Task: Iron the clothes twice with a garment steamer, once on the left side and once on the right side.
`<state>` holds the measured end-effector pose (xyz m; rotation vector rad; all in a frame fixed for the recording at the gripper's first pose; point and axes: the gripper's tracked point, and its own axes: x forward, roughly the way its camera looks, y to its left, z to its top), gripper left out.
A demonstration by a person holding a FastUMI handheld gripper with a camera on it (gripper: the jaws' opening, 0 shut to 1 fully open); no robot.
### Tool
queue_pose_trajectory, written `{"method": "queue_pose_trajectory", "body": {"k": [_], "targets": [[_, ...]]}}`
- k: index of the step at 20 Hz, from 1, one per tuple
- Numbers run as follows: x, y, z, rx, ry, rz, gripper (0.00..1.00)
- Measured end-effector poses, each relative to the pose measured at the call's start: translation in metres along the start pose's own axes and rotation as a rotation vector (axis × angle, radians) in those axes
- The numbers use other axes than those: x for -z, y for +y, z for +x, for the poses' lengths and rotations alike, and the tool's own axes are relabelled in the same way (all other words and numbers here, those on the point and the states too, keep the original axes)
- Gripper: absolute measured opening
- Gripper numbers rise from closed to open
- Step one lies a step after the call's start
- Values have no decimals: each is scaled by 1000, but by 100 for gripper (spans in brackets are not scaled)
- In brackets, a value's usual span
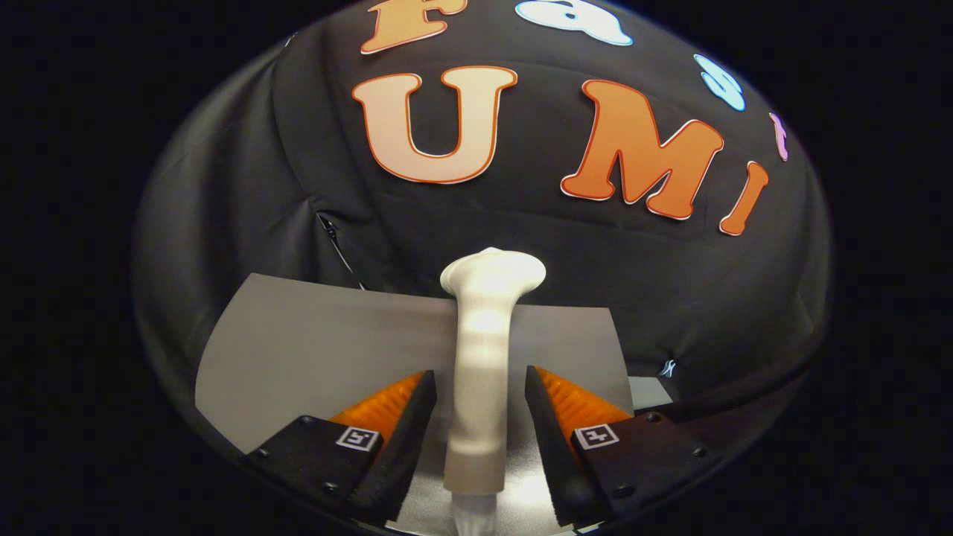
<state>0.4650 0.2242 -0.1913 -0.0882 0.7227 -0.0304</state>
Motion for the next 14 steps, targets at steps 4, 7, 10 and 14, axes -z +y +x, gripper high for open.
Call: {"method": "queue_pose_trajectory", "body": {"k": [4, 7, 10, 14], "targets": [[7, 1, 11, 7, 36, 23, 47], [4, 2, 6, 4, 17, 18, 42], [9, 7, -8, -40, 13, 40, 33], [16, 7, -38, -79, -47, 48, 33]]}}
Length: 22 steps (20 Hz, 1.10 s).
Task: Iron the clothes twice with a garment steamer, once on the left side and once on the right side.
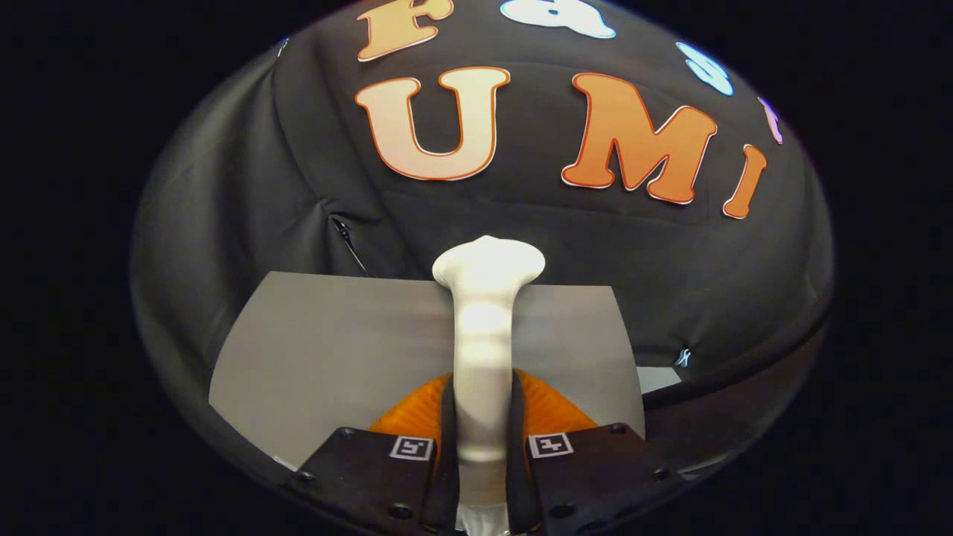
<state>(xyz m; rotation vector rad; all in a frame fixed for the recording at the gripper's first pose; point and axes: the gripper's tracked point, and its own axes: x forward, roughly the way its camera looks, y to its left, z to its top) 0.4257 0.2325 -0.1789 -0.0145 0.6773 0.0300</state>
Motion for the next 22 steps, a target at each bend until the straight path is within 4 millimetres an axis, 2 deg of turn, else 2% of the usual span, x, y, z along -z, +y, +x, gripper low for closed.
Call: {"method": "queue_pose_trajectory", "body": {"k": [2, 6, 9, 13, 15, 17, 20, 22], "targets": [[1, 2, -21, -20, -47, 0, 33], [-5, 6, -77, -56, -158, -10, 32], [-13, 8, -131, -80, -265, -47, 32], [-11, -1, -217, -100, -383, -93, 32], [-5, -18, -253, -100, -427, -98, 32], [3, -45, -281, -82, -461, -80, 32], [15, -92, -318, -43, -500, -53, 32], [21, -123, -336, -21, -517, -29, 32]]}}
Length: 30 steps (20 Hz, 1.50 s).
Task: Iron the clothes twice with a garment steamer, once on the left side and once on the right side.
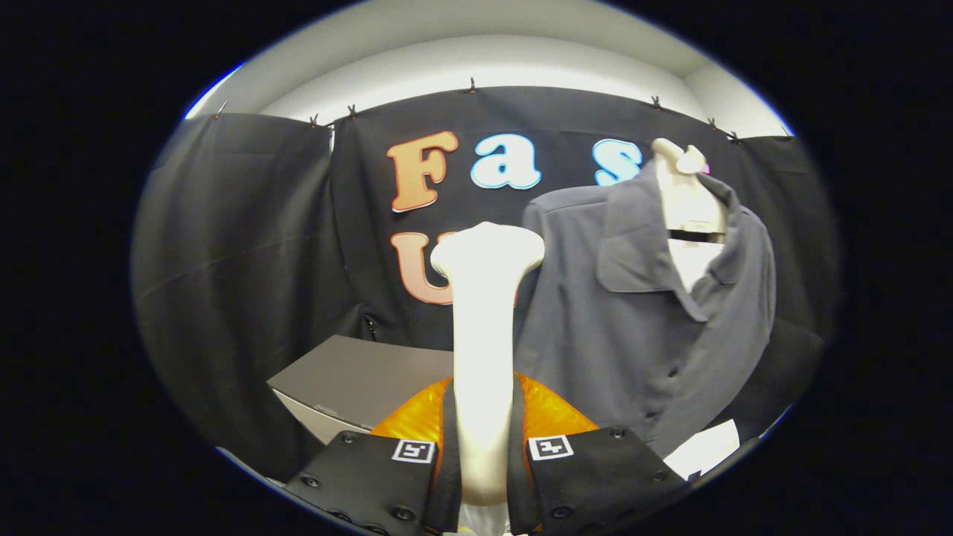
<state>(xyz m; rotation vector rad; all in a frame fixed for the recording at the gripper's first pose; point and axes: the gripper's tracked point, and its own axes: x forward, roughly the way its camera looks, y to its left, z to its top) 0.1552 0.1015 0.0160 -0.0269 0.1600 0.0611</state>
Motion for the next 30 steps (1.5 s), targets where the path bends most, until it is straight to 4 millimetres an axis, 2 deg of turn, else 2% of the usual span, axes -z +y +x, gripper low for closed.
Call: {"method": "queue_pose_trajectory", "body": {"k": [5, 8, 10, 13, 23, 30], "targets": [[4, -62, -24, 76, -28, 40, 32], [11, -95, -23, 105, -37, 54, 32], [20, -108, -19, 114, -34, 65, 32], [36, -118, -16, 108, -25, 67, 32], [104, -127, 21, 84, 96, 125, 32], [170, -135, 41, 87, 209, 149, 32]]}}
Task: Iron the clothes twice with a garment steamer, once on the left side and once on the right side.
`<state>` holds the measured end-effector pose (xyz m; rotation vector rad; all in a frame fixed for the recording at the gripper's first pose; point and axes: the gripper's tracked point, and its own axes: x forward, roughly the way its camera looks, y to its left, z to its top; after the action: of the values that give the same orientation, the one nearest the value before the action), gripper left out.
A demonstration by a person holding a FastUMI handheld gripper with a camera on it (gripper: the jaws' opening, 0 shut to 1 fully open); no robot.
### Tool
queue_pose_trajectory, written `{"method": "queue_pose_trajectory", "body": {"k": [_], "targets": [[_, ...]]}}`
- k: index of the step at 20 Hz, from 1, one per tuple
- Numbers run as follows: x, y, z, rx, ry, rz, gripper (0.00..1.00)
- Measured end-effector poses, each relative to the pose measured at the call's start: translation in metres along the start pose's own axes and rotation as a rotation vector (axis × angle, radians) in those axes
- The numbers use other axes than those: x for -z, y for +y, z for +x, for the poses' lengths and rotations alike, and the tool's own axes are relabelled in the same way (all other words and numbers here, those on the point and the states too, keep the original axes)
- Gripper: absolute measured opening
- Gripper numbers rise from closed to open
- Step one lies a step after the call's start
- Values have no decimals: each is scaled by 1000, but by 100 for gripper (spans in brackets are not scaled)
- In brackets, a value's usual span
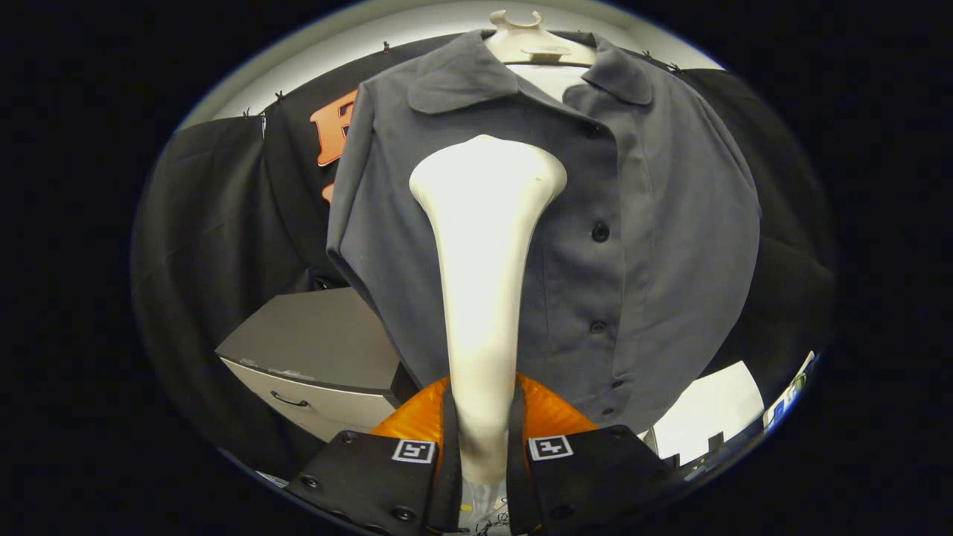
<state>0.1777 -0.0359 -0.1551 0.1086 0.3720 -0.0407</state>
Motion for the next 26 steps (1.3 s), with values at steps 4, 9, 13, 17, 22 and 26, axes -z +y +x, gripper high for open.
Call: {"method": "queue_pose_trajectory", "body": {"k": [4, 9, 13, 17, 22, 26], "targets": [[30, -12, 11, 6, 44, -12, 32], [66, -24, 21, 3, 86, -29, 32], [103, -39, 28, 13, 145, -36, 32], [137, -45, 36, 13, 205, -48, 32], [173, -50, 41, 11, 259, -39, 32], [203, -56, 43, 24, 311, -51, 32]]}}
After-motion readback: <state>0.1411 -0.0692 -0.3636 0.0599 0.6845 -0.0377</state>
